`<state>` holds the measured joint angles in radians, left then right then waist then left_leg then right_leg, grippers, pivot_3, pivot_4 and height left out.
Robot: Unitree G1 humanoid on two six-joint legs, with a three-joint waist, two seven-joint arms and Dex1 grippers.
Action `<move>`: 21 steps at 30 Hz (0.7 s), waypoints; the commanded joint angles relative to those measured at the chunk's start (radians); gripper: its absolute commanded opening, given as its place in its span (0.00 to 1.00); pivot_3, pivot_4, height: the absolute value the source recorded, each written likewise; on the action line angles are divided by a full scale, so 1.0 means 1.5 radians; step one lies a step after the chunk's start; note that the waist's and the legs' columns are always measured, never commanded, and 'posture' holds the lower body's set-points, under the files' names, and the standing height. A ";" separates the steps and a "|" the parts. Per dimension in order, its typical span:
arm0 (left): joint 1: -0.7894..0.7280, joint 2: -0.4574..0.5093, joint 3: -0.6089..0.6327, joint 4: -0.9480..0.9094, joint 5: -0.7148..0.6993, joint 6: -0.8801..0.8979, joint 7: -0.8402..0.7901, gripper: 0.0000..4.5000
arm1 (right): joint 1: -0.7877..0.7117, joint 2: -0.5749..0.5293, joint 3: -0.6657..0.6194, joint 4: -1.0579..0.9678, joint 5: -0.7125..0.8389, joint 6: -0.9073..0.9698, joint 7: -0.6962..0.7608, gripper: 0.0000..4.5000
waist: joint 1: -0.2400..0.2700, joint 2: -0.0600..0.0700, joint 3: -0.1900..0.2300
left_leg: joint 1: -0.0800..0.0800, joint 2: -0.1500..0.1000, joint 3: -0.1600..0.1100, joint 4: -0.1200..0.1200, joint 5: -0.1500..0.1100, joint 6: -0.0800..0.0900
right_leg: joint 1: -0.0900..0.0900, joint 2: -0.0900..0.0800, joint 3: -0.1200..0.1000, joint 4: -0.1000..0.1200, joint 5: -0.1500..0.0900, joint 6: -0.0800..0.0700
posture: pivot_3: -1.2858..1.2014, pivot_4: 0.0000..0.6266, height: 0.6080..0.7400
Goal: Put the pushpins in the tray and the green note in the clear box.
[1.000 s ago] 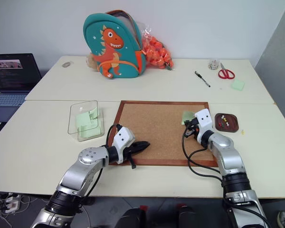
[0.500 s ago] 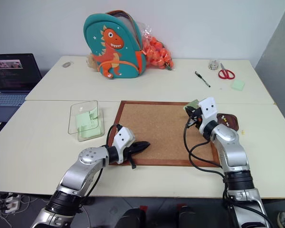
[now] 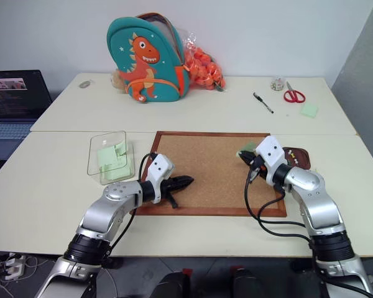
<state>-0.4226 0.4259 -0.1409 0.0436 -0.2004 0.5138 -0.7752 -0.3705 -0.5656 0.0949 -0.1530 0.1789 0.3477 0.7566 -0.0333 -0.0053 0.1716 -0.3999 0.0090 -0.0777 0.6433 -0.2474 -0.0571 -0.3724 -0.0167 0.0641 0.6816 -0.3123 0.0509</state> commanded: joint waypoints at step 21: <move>-0.112 0.006 0.008 -0.089 -0.182 0.159 -0.142 0.43 | -0.169 -0.113 0.112 0.025 -0.062 -0.046 0.213 0.00 | 0.001 -0.007 0.005 | -0.001 0.000 0.000 0.000 0.000 0.000 | 0.000 -0.001 0.000 0.000 0.000 0.000 | 0.52 0.24 1.00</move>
<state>-0.5741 0.4202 -0.1211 -0.0438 -0.4498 0.7624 -0.9521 -0.6033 -0.7385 0.2620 -0.1048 0.0915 0.2913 1.0656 -0.0321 -0.0151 0.1796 -0.4011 0.0099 -0.0781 0.6439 -0.2473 -0.0576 -0.3731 -0.0180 0.0637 0.6809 -0.3124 0.0507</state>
